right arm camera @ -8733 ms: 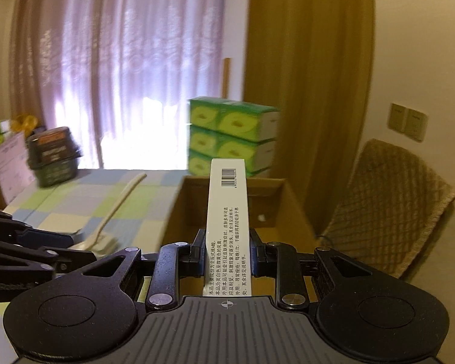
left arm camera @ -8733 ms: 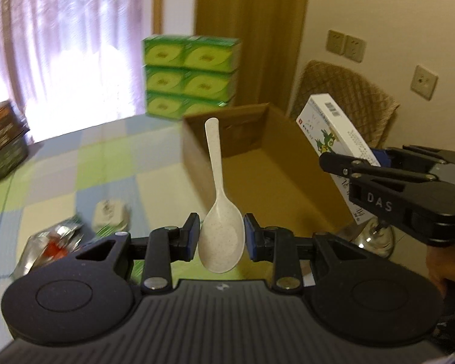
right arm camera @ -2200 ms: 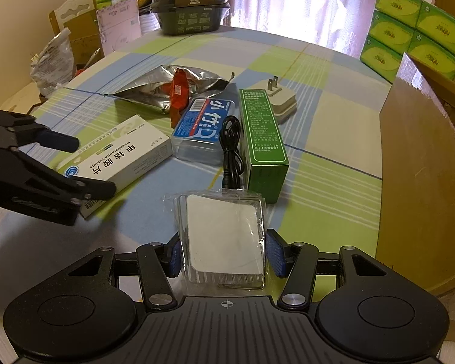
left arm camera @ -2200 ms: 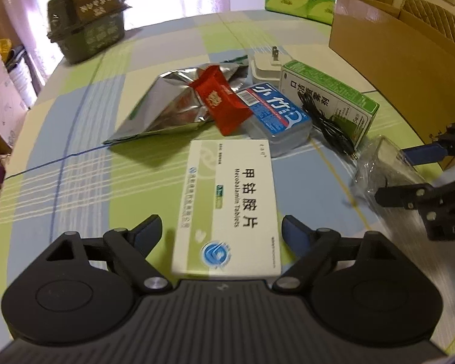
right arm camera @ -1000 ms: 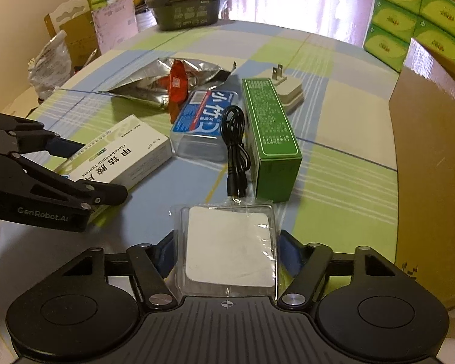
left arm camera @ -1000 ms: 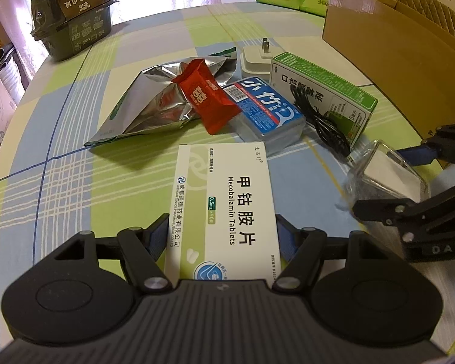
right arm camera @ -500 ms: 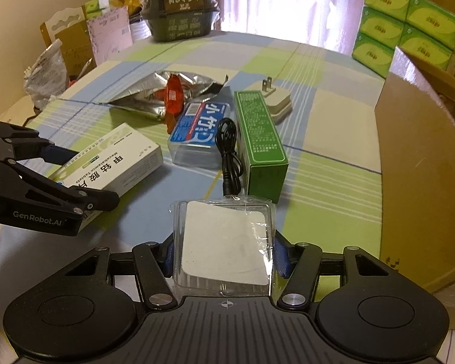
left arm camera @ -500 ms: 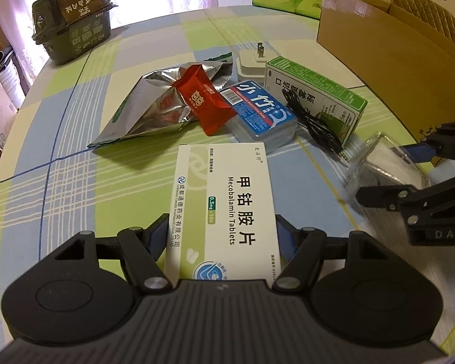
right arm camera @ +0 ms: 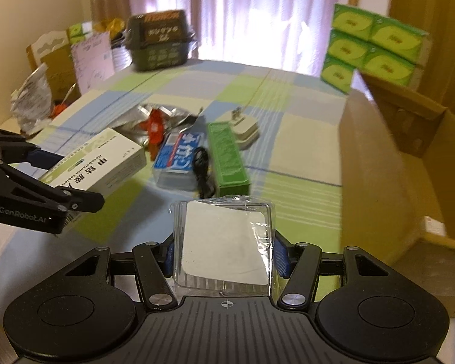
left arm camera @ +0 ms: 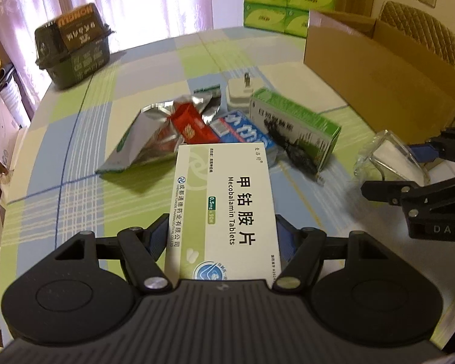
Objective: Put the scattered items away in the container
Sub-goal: 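Carry the tablets box and clear packet over the cardboard box with both tools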
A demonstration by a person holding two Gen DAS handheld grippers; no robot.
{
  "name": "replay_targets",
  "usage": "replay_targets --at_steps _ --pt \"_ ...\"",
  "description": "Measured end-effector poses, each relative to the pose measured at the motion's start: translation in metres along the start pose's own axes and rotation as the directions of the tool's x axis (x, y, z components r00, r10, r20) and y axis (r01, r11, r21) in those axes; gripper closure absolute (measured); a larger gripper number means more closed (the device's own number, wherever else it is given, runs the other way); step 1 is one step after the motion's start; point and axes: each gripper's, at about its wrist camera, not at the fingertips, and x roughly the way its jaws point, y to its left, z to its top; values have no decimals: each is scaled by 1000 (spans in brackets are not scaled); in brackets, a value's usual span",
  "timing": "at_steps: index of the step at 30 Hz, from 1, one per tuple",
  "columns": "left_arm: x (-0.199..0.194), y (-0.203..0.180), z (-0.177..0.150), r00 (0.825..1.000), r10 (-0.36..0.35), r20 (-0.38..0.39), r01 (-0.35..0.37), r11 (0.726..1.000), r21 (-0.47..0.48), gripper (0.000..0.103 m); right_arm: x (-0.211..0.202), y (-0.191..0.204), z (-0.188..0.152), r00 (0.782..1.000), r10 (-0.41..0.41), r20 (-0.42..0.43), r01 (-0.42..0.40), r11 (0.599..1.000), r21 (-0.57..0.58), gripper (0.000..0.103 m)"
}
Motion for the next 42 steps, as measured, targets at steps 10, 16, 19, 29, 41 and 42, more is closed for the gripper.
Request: replay_targets --at_steps 10,16,19,29,41,42 --pt "-29 -32 33 997 -35 70 34 999 17 36 -57 -31 31 990 -70 121 64 997 53 43" --pt "-45 -72 61 991 -82 106 76 995 60 36 -86 -70 43 977 -131 165 117 989 94 43" --pt "-49 -94 74 987 -104 119 94 992 84 36 -99 -92 45 970 -165 180 148 983 108 43" --pt "-44 -160 120 970 -193 144 174 975 135 36 -121 -167 42 951 -249 185 220 962 163 43" --pt "-20 -213 149 955 -266 134 244 956 161 36 -121 -208 26 948 -278 153 244 947 208 42" --pt "-18 -216 150 954 -269 130 247 955 163 36 -120 -210 25 949 -277 153 242 947 212 42"
